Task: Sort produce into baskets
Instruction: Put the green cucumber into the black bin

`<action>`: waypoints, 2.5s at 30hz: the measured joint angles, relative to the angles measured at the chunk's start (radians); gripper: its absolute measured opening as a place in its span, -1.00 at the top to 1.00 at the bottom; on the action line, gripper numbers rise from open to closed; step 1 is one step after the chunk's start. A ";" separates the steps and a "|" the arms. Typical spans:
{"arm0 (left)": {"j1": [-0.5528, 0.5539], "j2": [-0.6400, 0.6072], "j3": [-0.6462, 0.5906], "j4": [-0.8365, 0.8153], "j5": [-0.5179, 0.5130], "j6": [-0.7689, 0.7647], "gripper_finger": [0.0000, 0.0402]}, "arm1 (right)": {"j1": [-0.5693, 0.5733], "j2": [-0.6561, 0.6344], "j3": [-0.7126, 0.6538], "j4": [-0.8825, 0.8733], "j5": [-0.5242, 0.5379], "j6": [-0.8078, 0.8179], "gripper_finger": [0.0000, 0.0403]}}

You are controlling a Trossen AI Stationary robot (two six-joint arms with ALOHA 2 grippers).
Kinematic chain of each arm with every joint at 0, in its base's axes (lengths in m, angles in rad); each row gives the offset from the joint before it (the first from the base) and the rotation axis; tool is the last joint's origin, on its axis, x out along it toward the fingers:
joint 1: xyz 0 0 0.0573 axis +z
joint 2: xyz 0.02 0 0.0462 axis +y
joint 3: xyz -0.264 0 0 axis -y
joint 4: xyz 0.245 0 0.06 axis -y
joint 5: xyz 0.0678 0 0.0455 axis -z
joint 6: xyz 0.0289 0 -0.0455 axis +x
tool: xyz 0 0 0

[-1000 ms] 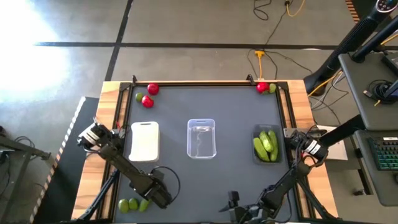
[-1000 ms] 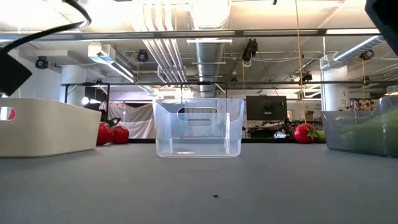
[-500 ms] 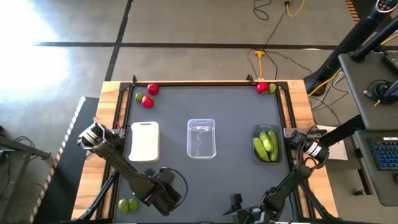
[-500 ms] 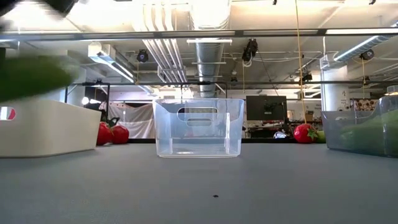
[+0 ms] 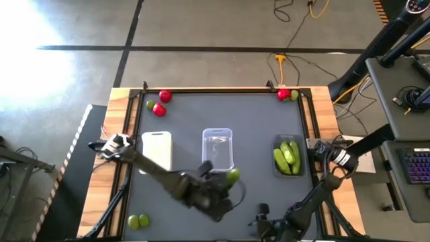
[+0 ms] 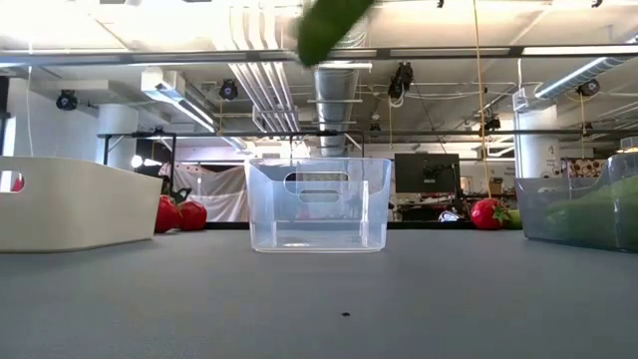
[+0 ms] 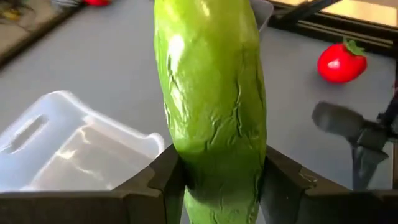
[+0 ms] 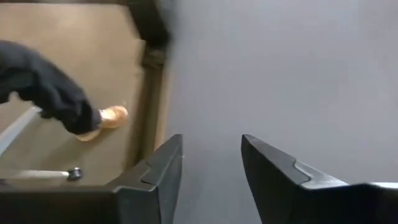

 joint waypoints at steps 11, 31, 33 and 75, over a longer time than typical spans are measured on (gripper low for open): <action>0.226 0.231 0.178 0.104 0.161 0.232 0.32 | 0.075 -0.055 0.169 -0.630 0.139 0.275 0.74; 0.113 0.513 0.464 0.026 0.357 0.245 0.28 | 0.127 -0.059 0.172 -0.713 0.060 0.259 0.81; 0.099 0.509 0.439 0.059 0.355 0.246 0.22 | 0.127 -0.059 0.168 -0.690 0.060 0.209 0.81; -0.229 0.500 0.497 -0.128 -0.070 0.238 0.04 | -0.194 -0.057 0.009 -0.363 -0.020 -0.074 -0.34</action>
